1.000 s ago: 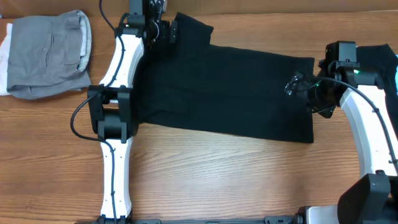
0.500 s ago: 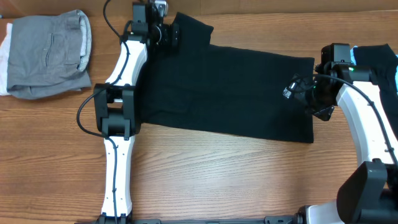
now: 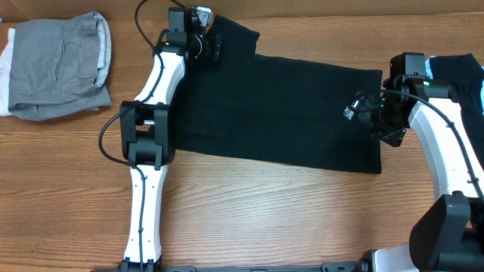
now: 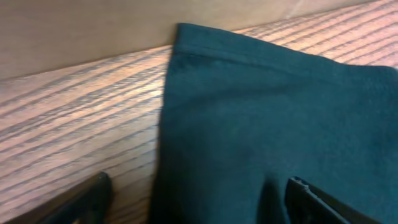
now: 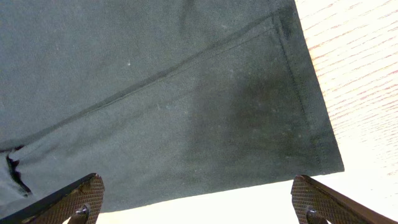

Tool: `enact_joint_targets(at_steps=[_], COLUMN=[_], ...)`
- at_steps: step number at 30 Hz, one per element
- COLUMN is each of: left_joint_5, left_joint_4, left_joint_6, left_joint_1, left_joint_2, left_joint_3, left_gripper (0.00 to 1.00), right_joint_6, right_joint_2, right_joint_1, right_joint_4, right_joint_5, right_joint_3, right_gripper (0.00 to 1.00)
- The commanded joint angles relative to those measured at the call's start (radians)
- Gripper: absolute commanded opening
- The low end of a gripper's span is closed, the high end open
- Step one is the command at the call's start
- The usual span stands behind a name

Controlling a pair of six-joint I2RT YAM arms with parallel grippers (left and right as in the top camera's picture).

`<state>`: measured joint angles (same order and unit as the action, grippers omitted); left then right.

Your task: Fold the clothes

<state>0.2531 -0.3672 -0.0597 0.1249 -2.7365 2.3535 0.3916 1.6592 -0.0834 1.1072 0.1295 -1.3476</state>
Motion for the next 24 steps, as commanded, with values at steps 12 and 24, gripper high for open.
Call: enact_joint_targets(at_steps=[12, 24], left_joint_5=[-0.019, 0.088], left_joint_4=[-0.016, -0.044], left_joint_6=[-0.031, -0.022], left_joint_1=[-0.001, -0.008], left_joint_2=[-0.038, -0.029], left_joint_3=[0.017, 0.017], left_gripper=[0.07, 0.04], right_joint_6=[0.031, -0.151], right_joint_2=[0.008, 0.062], right_joint_1=[0.002, -0.005], right_joint_4=[-0.046, -0.248], right_joint_5=[-0.008, -0.124], right_joint_3=[0.005, -0.209], right_gripper=[1.0, 1.0])
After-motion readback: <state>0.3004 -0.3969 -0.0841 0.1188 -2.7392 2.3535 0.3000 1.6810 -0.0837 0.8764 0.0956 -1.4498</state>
